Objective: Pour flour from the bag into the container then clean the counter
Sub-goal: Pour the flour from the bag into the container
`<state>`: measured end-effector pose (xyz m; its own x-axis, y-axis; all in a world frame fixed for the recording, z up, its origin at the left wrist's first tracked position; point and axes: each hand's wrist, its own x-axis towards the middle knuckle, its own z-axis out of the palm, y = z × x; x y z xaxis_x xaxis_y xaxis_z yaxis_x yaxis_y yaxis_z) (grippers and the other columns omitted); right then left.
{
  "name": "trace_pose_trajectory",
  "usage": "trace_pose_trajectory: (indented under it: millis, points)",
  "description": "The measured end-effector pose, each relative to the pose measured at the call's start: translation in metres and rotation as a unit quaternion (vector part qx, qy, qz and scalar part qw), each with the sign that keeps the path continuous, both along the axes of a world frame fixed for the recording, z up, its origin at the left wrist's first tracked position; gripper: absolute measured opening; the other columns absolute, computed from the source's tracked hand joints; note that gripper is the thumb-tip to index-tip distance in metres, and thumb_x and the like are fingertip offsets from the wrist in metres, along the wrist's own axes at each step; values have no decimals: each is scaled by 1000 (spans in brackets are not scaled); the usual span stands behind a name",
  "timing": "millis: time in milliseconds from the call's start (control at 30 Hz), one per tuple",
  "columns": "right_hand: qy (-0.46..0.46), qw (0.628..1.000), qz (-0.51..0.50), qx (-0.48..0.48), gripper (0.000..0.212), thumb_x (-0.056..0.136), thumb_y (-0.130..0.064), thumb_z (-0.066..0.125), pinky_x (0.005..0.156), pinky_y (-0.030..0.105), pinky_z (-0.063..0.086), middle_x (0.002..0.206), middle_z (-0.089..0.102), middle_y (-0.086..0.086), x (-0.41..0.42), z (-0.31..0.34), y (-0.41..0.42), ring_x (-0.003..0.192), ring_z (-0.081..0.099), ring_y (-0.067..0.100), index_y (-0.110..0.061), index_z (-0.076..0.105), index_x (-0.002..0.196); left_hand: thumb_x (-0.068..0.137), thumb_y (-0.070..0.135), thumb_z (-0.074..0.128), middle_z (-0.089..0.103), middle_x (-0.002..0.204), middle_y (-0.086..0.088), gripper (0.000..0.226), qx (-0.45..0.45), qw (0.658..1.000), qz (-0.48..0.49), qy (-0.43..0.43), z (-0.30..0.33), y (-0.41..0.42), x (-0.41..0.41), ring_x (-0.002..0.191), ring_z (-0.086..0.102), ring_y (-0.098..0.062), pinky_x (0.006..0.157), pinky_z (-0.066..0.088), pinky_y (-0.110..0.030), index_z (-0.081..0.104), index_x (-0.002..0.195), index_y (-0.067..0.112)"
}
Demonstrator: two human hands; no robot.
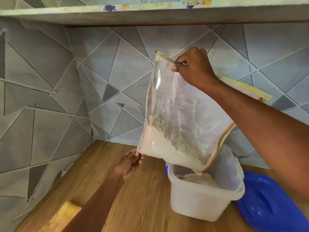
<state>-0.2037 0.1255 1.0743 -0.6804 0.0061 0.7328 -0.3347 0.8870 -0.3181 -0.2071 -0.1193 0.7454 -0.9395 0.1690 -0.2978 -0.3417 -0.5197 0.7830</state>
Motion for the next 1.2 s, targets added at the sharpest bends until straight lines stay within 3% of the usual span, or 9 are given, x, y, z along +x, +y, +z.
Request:
trace_pose_trajectory:
  millis: [133, 200, 300, 433, 533, 733, 833, 900, 1200]
  points:
    - [-5, 999, 10, -30, 23, 86, -36, 78, 89, 38, 52, 88, 69, -6, 2, -4, 10, 102, 61, 22, -17, 81, 96, 96, -5, 58, 69, 108, -19, 13, 44, 997, 59, -2, -5, 12, -1, 91, 69, -25, 68, 64, -28, 63, 107, -1]
    - [1, 999, 8, -36, 23, 87, -36, 77, 90, 36, 51, 99, 74, 0, 4, -6, 16, 107, 60, 23, -16, 81, 99, 96, -5, 57, 68, 108, -17, 8, 45, 995, 91, -1, -4, 17, 0, 90, 70, -24, 70, 64, -27, 64, 98, -2]
    - [7, 999, 7, -45, 26, 89, -35, 75, 86, 34, 51, 103, 75, 4, 9, -7, 27, 107, 59, 22, -13, 80, 102, 97, -3, 58, 70, 104, -16, 14, 12, 993, 119, -3, -1, 20, -7, 87, 70, -26, 66, 64, -28, 65, 86, 2]
    - [32, 992, -11, -118, 24, 87, -35, 77, 84, 43, 58, 91, 76, 4, 12, -13, 47, 95, 65, 27, -12, 81, 94, 96, -2, 62, 74, 98, -15, 13, -47, 988, 144, 36, 26, 26, -12, 85, 72, -29, 75, 64, -36, 67, 85, 4]
    - [47, 988, -28, -146, 24, 88, -32, 76, 80, 41, 59, 89, 76, 5, 16, -21, 65, 91, 66, 28, -9, 81, 95, 94, -8, 60, 73, 88, -15, 19, -84, 979, 174, 63, 46, 30, -12, 77, 72, -28, 71, 63, -38, 66, 80, 4]
    - [59, 986, -11, -153, 26, 87, -31, 77, 66, 22, 44, 75, 68, 0, 25, -23, 93, 70, 59, 16, -5, 80, 91, 93, -18, 44, 66, 86, -19, 27, -143, 968, 174, 109, 73, 41, -23, 80, 69, -34, 72, 65, -48, 60, 86, 2]
    - [29, 992, -9, -121, 26, 85, -33, 79, 68, 33, 51, 68, 68, 3, 24, -24, 106, 75, 62, 27, -10, 76, 74, 95, -17, 42, 66, 91, -21, 27, -176, 958, 188, 124, 81, 50, -25, 82, 70, -35, 76, 64, -48, 59, 86, 3]
    - [39, 990, -20, -130, 31, 86, -33, 77, 66, 33, 44, 56, 51, -8, 25, -27, 112, 75, 52, 25, -19, 65, 61, 93, -19, 39, 66, 91, -20, 30, -197, 953, 197, 121, 85, 57, -25, 83, 70, -35, 77, 64, -47, 59, 87, 2]
    - [37, 995, 12, -89, 27, 86, -35, 76, 71, 31, 47, 66, 54, -11, 25, -26, 123, 87, 59, 22, -11, 73, 73, 93, -20, 36, 67, 92, -16, 35, -252, 933, 231, 114, 97, 76, -29, 90, 71, -36, 82, 63, -49, 58, 82, 5]
